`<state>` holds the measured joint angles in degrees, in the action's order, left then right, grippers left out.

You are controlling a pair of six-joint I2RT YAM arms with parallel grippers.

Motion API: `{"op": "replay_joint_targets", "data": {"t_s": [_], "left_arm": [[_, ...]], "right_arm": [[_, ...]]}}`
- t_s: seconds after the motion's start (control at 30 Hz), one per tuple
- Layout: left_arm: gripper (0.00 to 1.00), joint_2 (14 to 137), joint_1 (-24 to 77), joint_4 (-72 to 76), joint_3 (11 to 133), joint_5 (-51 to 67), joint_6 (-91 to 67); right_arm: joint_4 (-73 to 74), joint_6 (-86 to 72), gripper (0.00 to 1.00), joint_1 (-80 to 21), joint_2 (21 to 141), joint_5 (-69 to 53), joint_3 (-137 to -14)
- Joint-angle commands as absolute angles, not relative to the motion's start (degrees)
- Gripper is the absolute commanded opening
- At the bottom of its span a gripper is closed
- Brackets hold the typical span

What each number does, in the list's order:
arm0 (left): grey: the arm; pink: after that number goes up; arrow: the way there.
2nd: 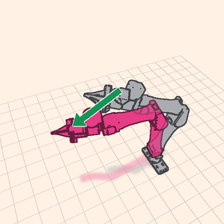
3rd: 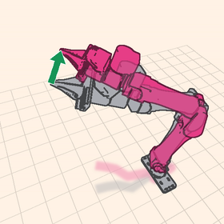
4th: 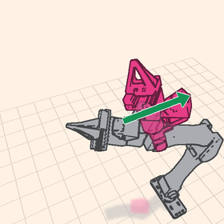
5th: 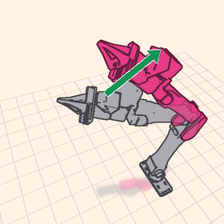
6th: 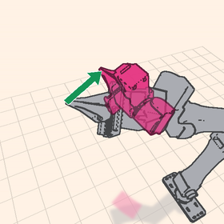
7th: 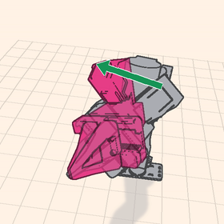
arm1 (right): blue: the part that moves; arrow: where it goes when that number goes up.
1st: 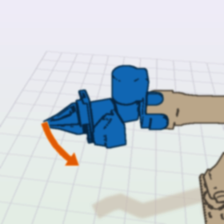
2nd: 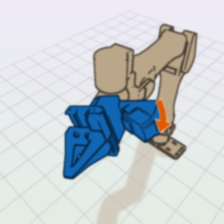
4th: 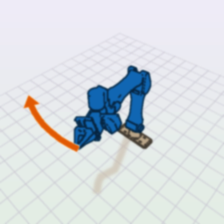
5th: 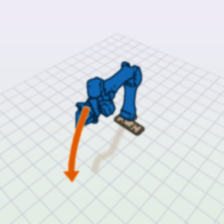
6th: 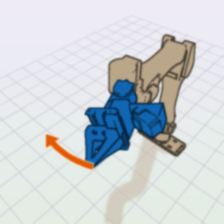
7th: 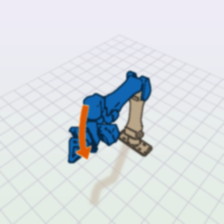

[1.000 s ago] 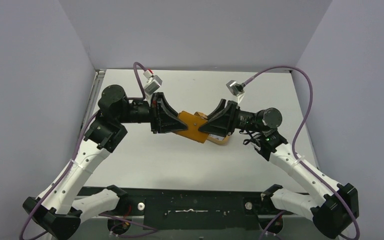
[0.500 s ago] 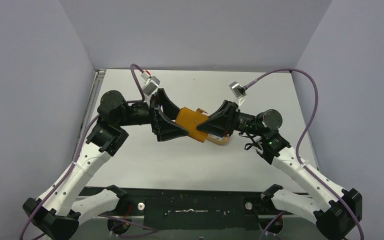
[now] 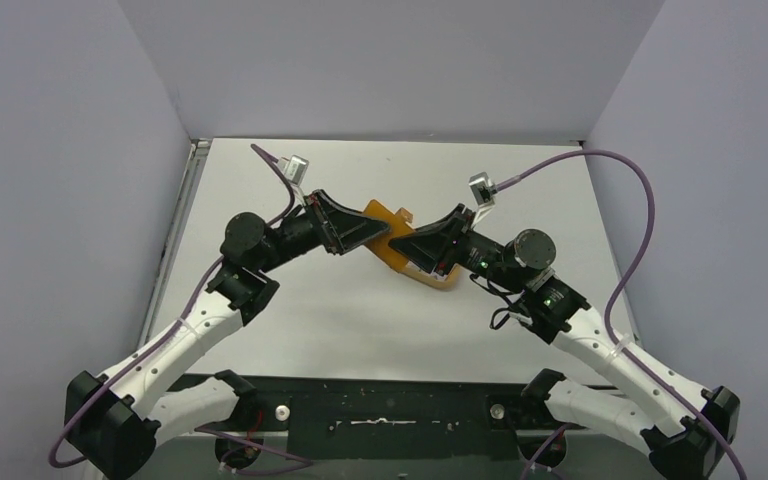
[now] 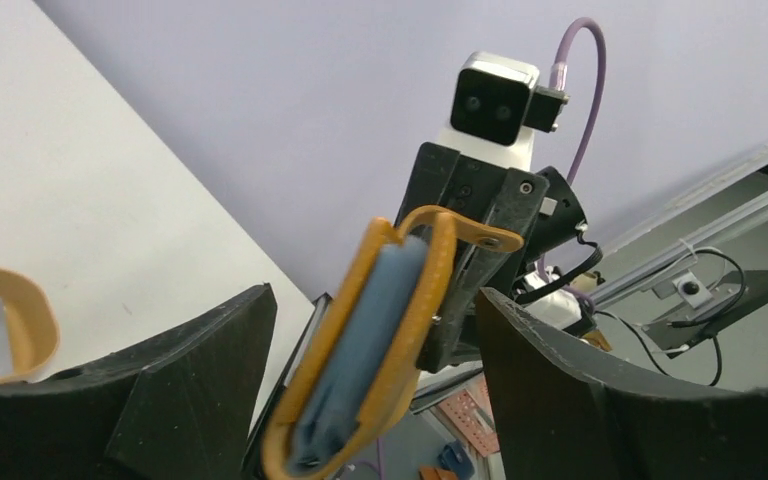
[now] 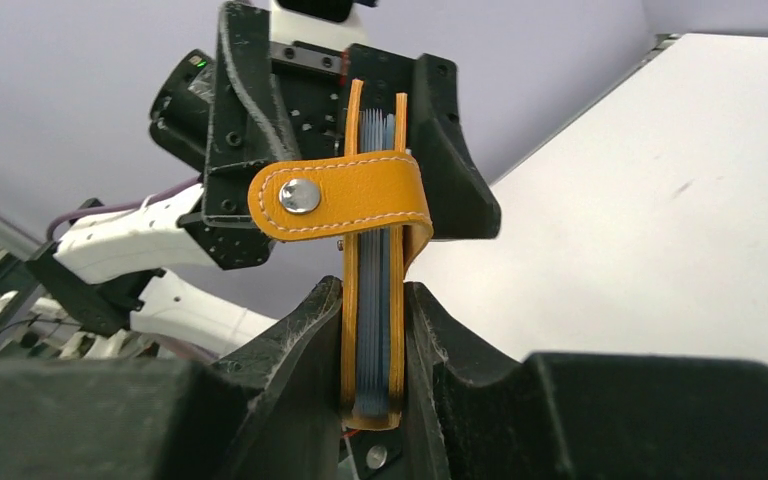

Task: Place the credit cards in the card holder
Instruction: Close the card holder at the center of the board.

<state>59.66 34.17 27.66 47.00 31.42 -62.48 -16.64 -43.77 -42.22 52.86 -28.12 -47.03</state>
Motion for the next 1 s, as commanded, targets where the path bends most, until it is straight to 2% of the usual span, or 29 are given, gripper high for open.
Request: {"op": "replay_joint_targets", "data": {"t_s": [0.0, 0.07, 0.13, 0.3, 0.4, 0.5, 0.57, 0.67, 0.87, 0.97], "left_arm": [[0.6, 61.29, 35.47, 38.51, 50.41, 27.4, -67.35], [0.45, 62.26, 35.51, 40.56, 50.03, 27.8, -68.82], [0.4, 62.49, 35.58, 42.31, 49.1, 27.86, -69.79], [0.58, 62.25, 35.93, 41.75, 47.97, 27.7, -70.36], [0.62, 62.52, 36.52, 41.95, 47.93, 27.89, -70.49], [0.61, 63.53, 37.48, 42.7, 47.88, 28.17, -70.85], [0.55, 64.21, 38.12, 43.64, 47.62, 28.19, -71.22], [0.4, 65.37, 38.7, 45.58, 47.44, 28.37, -72.07], [0.34, 66.67, 39.36, 47.26, 47.74, 29.04, -72.66], [0.11, 66.56, 39.3, 47.67, 47.61, 29.26, -72.68]], "right_arm": [[-19.25, -40.17, 0.0, -42.8, 50.6, -21.1, -48.19], [-19.82, -40.31, 0.0, -42.8, 49.81, -19.53, -47.22], [-20.57, -40.34, 0.0, -42.82, 48.76, -18.12, -46.29], [-23.14, -40.96, 0.0, -42.81, 47.26, -15.98, -44.36], [-24.31, -41.23, 0.0, -42.81, 46.67, -14.91, -43.42], [-26.26, -41.68, 0.0, -42.81, 46.19, -13.95, -42.44], [-27.28, -42.14, 0.0, -42.82, 46.14, -13.81, -42.01], [-29.14, -43.18, 0.0, -42.8, 45.94, -13.5, -41.05], [-30.65, -44.01, 0.0, -42.8, 45.75, -13.29, -40.13], [-30.44, -44.01, 0.0, -42.79, 45.26, -12.99, -39.82]]}}
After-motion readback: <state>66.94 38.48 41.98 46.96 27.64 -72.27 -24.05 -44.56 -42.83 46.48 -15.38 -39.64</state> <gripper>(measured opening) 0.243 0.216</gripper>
